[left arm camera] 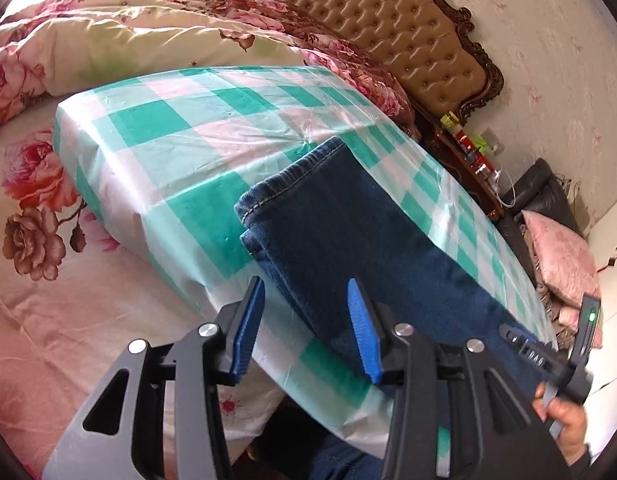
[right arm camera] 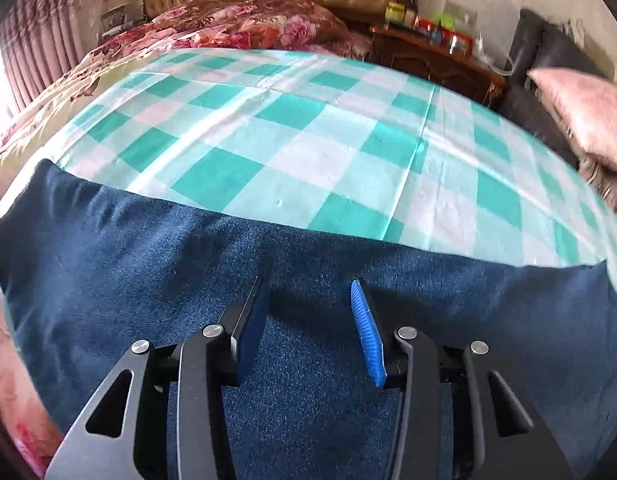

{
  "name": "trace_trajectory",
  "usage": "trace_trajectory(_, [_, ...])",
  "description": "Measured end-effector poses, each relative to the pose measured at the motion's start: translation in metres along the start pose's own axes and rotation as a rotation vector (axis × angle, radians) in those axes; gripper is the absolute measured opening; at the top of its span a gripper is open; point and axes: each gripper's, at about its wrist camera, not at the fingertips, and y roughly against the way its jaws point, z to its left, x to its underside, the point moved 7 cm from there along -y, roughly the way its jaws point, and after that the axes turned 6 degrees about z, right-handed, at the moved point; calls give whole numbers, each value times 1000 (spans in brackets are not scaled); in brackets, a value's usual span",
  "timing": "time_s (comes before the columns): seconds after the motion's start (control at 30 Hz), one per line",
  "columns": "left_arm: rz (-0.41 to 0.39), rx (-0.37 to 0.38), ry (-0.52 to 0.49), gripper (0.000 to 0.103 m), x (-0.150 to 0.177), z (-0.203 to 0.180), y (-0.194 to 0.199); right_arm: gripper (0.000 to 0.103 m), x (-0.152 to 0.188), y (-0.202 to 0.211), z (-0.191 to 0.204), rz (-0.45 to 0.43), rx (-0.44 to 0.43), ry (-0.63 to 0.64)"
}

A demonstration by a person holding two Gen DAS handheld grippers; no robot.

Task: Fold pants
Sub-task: 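Grasp the jeans leg hem with the left gripper and lift it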

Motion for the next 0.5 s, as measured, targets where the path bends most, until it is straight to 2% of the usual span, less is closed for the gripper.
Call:
trace_trajectory(0.17, [-16, 23, 87, 40, -13, 6, -7, 42, 1, 1, -1, -23, 9, 3])
trace_trajectory(0.23, [-20, 97, 190, 38, -20, 17, -9, 43, 2, 1, -1, -29, 19, 3])
trace_trajectory(0.27, [-20, 131, 245, 29, -22, 23, -10, 43, 2, 1, -1, -32, 21, 2])
trace_trajectory(0.3, [-19, 164, 296, 26, -24, 29, -12, 43, 2, 1, -1, -35, 21, -1])
trace_trajectory(0.37, [-19, 235, 364, 24, -26, 38, -15, 44, 3, 1, -1, -42, 23, -5])
trace_trajectory(0.5, [-11, 255, 360, 21, -29, 38, -19, 45, 3, 0, -1, -48, 32, -8])
